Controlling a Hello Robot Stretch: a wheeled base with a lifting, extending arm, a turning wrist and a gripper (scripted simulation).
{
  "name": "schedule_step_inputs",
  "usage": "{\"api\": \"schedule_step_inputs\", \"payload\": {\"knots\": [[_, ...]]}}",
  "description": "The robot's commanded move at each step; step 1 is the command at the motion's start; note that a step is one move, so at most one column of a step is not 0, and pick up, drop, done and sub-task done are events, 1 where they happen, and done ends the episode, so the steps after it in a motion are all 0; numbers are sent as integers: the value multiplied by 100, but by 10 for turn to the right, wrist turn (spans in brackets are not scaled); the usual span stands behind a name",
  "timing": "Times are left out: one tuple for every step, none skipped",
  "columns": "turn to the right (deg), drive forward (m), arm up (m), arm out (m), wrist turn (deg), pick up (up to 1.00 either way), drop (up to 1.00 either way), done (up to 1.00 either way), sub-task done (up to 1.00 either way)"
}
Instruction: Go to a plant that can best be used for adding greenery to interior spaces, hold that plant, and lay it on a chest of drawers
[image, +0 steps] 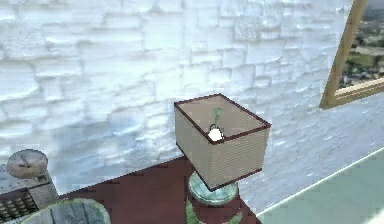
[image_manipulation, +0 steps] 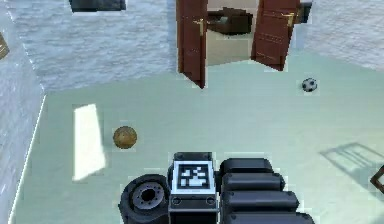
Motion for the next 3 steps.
{"api": "schedule_step_inputs", "payload": {"knots": [[-360,0,0,0,0,0,0,0,0],[240,0,0,0,0,0,0,0,0],[-240,0,0,0,0,0,0,0,0]]}}
